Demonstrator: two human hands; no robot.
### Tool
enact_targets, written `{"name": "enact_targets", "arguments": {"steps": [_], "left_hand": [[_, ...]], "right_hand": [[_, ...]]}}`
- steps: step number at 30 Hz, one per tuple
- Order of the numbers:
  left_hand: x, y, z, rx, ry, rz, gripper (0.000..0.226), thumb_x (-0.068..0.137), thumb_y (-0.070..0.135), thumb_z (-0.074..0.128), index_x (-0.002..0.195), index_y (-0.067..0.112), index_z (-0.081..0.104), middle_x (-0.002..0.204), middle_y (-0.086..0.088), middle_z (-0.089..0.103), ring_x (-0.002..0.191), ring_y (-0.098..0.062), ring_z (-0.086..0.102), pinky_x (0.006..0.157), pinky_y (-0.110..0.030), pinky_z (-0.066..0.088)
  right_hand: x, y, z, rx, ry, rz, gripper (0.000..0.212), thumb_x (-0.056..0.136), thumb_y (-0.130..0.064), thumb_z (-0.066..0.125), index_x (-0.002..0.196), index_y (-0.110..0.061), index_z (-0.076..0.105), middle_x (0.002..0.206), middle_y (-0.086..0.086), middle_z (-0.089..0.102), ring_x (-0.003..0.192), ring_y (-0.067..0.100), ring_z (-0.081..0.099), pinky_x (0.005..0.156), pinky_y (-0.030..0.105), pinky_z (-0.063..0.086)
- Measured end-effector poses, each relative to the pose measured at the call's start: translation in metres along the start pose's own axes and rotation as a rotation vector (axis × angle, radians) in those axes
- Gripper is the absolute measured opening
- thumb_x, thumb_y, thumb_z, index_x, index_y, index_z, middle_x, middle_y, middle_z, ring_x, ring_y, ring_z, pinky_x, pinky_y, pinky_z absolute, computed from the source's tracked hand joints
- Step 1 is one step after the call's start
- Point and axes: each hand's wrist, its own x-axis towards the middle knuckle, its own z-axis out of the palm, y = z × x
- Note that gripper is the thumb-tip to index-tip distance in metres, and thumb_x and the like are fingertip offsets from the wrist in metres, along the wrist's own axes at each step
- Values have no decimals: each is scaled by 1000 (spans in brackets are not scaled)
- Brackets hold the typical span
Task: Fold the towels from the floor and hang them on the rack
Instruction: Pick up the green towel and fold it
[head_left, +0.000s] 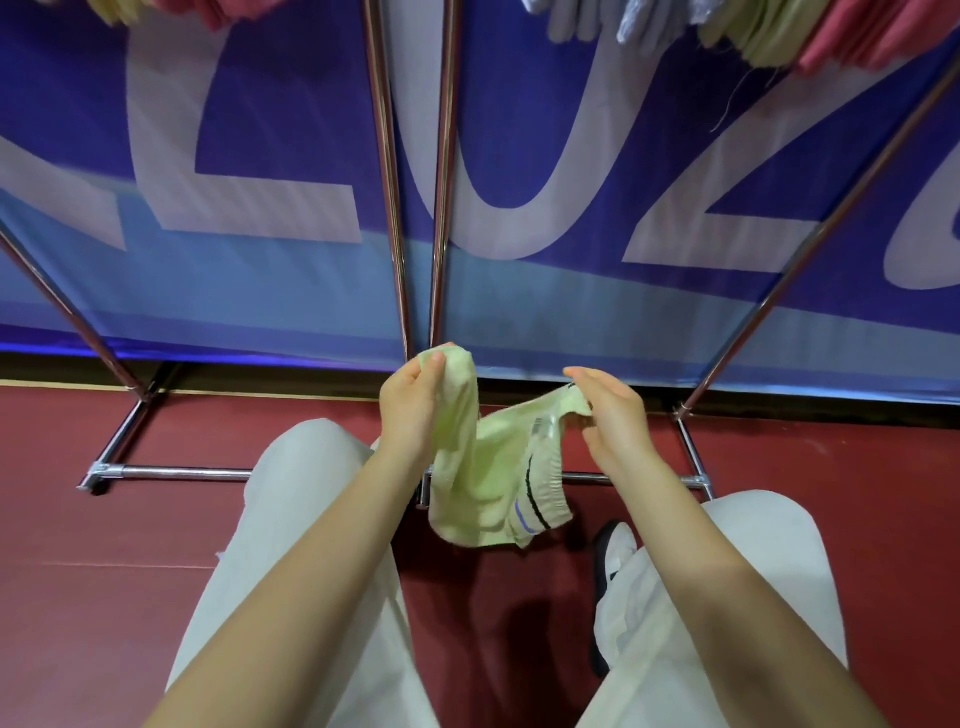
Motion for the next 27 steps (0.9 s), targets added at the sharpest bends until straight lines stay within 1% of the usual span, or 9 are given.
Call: {"name": "enact_targets", "arguments": {"steps": [2,4,9,13,16,18,20,24,27], "left_hand": [[-2,-1,7,9,-23,-4,20,96,24,54,97,26,73,109,0,71,106,-19,64,100,-39,48],[-6,-3,15,-8,-42,4,20,97,21,53,101,23,73,113,-3,71,111,-21,64,102,-39,48],[-17,-9,32,-100,-177,18,21,99,16,50,102,19,70,109,-8,71,96,-17,66,83,-26,51],[-16,-12,39,-187,-199,-20,21,99,14,49,105,16,69,109,-14,70,96,-21,65,87,-32,52],[-16,-14,44,-211,-210,-74,23,100,13,46,106,13,68,109,-13,70,98,-23,65,92,-36,51],[-17,-16,47,-210,-208,-97,25,101,13,44,109,10,68,110,-14,70,99,-24,65,93,-37,51],[-18,-17,49,-198,-207,-103,27,101,13,43,112,7,67,110,-15,70,100,-25,65,94,-38,51],[-19,-18,47,-143,-203,-91,28,101,15,45,115,8,67,115,-13,69,106,-24,66,94,-36,51],[-22,-16,45,-145,-213,-108,25,101,17,46,116,13,66,115,-11,70,106,-22,67,89,-30,53]], "right_hand": [[-8,0,7,48,-90,-4,10,91,-6,59,85,-9,67,67,0,59,61,11,53,56,19,45],[-15,0,14,63,-175,-3,10,92,-6,57,87,-7,66,69,1,62,63,13,59,62,21,51],[-24,-2,25,56,-347,-37,16,92,0,55,104,0,65,96,15,71,90,21,69,86,30,55],[-22,-3,31,-112,-272,-131,21,89,5,56,108,2,65,97,16,71,82,14,70,76,21,56],[-18,-5,31,-201,-186,-216,14,88,2,60,100,4,68,80,7,73,71,8,69,66,17,55],[-16,-6,29,-301,-159,-287,8,88,-2,62,90,-1,69,67,1,69,62,4,66,62,17,52],[-14,-7,25,-385,-138,-367,6,87,-6,65,82,-5,69,66,1,65,60,4,60,63,16,48],[-13,-10,21,-532,-97,-550,14,85,-8,68,74,-16,65,85,0,59,73,-5,54,71,8,39],[-14,-12,20,-502,-154,-489,18,88,-8,65,72,-17,61,72,-8,60,63,-4,53,64,9,40]]}}
